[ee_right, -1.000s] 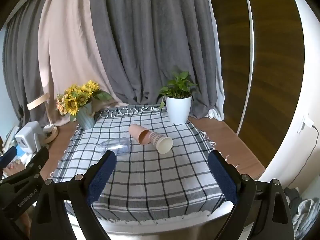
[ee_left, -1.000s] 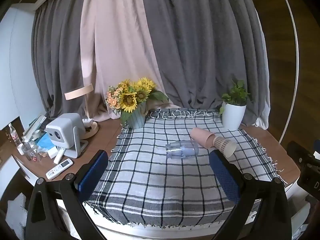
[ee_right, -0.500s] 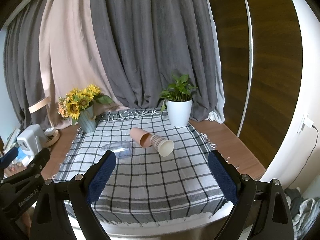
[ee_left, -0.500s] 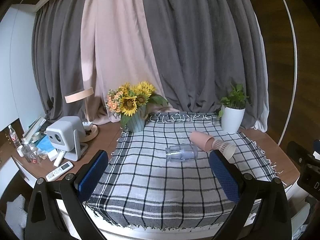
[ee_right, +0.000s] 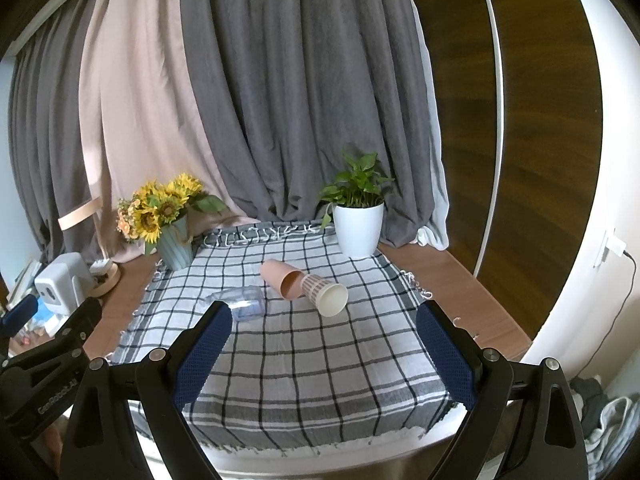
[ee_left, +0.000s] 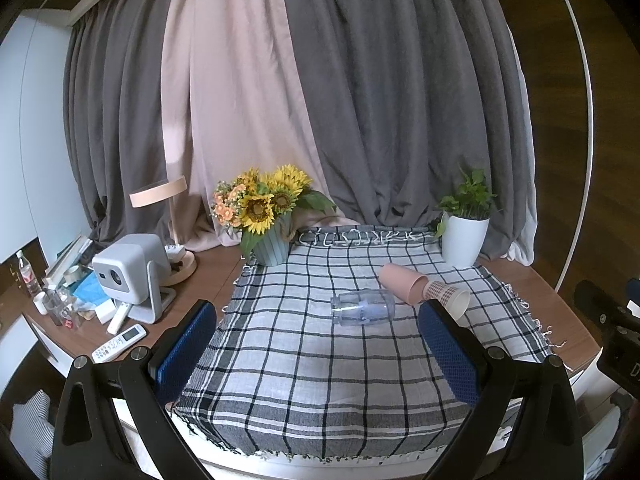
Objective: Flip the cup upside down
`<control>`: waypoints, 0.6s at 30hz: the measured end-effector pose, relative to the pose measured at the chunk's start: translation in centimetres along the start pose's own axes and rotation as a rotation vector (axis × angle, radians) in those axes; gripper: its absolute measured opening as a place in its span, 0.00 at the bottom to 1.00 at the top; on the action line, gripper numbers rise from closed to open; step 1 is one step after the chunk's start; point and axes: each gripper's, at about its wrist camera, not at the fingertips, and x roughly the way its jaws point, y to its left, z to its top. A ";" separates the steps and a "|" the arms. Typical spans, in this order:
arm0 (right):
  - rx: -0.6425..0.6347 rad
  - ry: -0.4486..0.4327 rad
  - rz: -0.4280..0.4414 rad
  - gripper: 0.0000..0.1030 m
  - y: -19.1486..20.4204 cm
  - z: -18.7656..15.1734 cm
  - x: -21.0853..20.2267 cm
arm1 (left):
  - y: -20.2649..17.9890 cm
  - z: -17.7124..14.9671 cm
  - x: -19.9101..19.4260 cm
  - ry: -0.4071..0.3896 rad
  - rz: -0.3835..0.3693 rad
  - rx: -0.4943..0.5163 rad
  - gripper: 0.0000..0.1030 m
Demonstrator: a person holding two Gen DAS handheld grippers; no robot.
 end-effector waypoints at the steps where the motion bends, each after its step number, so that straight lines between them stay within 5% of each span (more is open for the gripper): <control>1: 0.000 -0.002 0.000 0.91 0.0 0.1 0.0 | 0.0 0.0 0.0 0.000 0.001 0.001 1.00; 18: 0.001 -0.009 0.001 0.91 0.0 0.1 -0.2 | 0.0 -0.1 -0.1 0.000 0.001 0.000 1.00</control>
